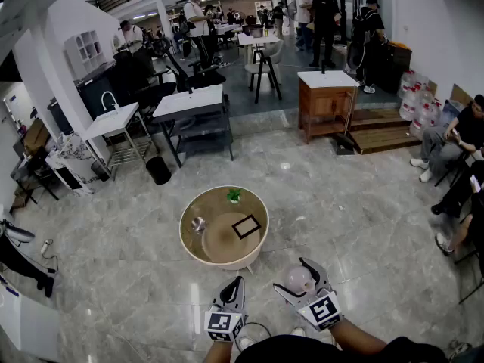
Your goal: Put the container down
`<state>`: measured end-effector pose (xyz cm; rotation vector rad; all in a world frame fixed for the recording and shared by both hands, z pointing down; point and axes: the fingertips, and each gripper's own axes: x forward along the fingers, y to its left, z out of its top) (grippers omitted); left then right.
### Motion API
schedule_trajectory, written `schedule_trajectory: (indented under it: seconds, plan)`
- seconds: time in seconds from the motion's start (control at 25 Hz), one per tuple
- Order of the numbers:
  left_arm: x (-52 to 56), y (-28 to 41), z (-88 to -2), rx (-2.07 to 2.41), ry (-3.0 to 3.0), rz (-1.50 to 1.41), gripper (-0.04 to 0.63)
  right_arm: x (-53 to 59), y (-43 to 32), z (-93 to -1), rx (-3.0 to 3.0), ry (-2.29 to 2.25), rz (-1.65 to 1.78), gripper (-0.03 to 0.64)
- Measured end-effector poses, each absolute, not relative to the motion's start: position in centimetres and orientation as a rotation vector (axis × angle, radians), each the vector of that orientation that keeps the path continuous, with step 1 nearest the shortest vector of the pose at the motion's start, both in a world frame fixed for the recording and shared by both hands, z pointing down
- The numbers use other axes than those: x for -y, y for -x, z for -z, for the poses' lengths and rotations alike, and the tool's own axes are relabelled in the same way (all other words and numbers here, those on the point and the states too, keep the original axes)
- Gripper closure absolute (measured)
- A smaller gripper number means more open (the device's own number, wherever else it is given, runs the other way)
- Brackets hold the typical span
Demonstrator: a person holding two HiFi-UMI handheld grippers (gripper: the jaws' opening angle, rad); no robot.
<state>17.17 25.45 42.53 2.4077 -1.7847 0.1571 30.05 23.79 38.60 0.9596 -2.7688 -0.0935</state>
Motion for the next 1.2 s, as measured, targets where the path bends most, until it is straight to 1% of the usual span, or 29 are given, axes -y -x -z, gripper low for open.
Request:
schedule_trajectory:
  seconds: [0.56,0.8,1.2]
  plan:
    - [-25.9,-14.9,-42.3,1.791,-2.402,-0.143,0.598,-23.9,-27.6,-37.9,2.816,-0.970,0.105,0.210]
    - [-27.2,-11.8,-42.5,1.791,-2.394,-0.141,0.598,-24.7,-24.4,-37.0,2.824,-0.962,0.120,0.212]
    - [-28.1,-5.6,-43.6,1.803,-2.378,-0.169,0.598,-22.9,-20.3,-38.9,2.803,-1.030,0.070,0.212]
